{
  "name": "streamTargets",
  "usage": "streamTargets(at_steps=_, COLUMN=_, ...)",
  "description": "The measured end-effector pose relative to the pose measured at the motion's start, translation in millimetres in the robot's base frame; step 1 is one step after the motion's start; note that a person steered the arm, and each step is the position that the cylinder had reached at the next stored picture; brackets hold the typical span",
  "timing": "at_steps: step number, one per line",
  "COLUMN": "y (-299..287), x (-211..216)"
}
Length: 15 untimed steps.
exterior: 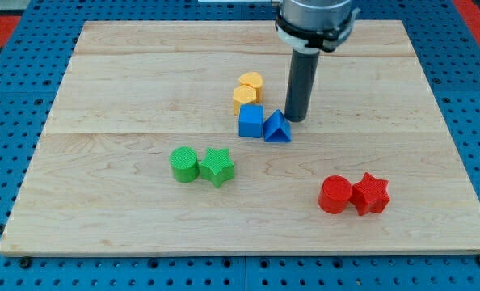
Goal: Push the yellow and blue blocks to left
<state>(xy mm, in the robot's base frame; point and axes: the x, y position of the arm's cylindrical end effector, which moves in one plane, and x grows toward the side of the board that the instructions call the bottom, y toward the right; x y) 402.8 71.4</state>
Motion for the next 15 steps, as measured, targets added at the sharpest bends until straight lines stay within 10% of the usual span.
streamTargets(at_steps=3, y=-43.5, x=-64.6)
streamTargets(at_steps=5, y=57.3, x=34.7)
streamTargets(at_steps=7, y=-108.5, x=49.2)
streamTargets(at_steps=11, y=-152.6, x=8.1)
streamTargets(at_steps=15, y=-45.5, x=44.3)
